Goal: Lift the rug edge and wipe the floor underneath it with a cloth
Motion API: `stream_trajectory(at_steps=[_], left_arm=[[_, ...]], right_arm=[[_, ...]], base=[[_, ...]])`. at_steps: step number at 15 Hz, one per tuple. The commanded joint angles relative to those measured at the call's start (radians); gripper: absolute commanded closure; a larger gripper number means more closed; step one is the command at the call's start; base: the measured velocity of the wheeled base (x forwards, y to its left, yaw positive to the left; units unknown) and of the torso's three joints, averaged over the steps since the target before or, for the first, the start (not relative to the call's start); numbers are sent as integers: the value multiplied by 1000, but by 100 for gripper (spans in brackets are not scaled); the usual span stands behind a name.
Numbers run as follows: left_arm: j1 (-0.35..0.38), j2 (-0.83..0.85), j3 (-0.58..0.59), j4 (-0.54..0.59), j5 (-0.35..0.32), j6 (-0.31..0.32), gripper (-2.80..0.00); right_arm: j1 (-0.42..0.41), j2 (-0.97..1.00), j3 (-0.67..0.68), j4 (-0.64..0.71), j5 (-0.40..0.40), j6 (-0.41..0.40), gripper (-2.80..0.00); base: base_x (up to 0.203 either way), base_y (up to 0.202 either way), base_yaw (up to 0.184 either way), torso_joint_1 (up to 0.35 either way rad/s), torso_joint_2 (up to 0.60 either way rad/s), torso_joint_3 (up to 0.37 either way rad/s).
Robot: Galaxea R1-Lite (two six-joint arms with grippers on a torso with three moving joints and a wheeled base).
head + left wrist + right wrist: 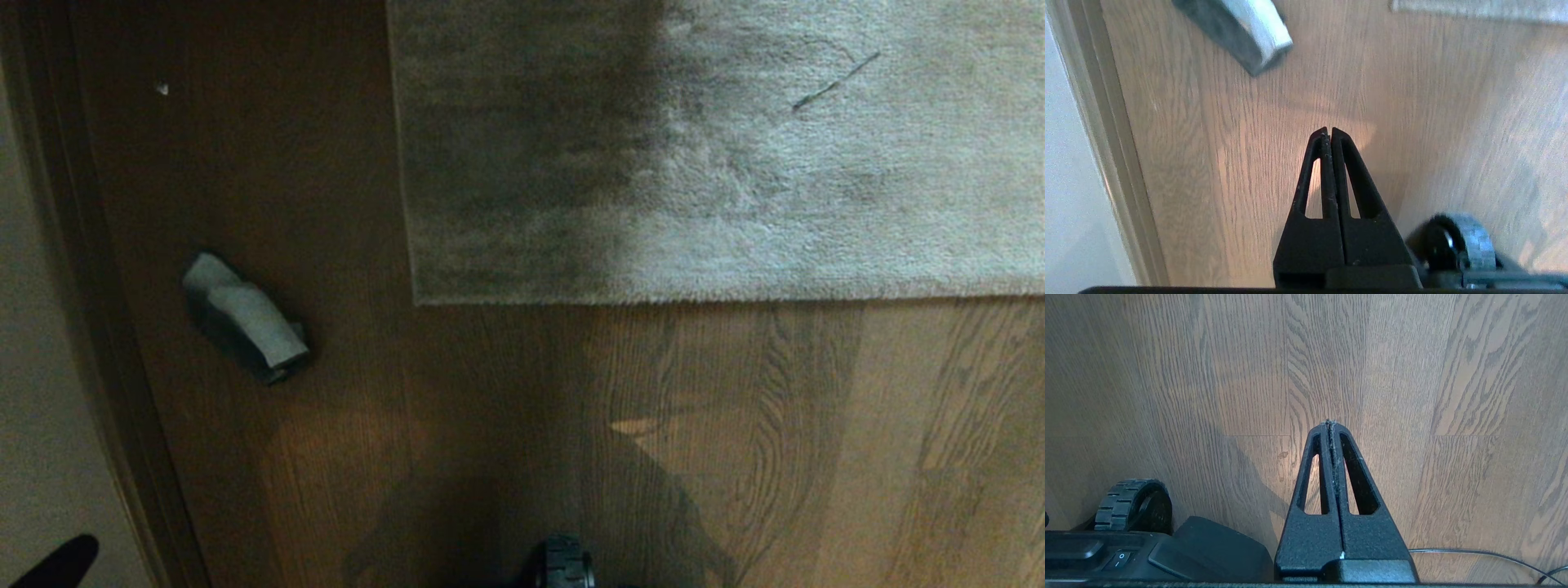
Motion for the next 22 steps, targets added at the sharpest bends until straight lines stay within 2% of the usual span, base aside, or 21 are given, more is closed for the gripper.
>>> stream_trajectory(at_steps=[1,3,7,13,16,22], left_arm=[[-6,-128,0,68,0,9,0],[-16,-179,0,147,1,46,0],[-38,-257,0,237,12,60,0],[-48,-408,0,351,120,68,0],[-48,-408,0,361,113,117,0],[-48,-408,0,361,115,117,0]], right_arm=[[0,1,0,0,0,0,0],[0,0,0,0,0,0,0],[0,0,0,0,0,0,0],[0,1,0,0,0,0,0],[0,2,0,0,0,0,0],[0,2,0,0,0,0,0]], base=[[0,0,0,0,0,0],[0,0,0,0,0,0],[0,0,0,0,0,0],[0,0,0,0,0,0],[0,0,0,0,0,0],[0,0,0,0,0,0]])
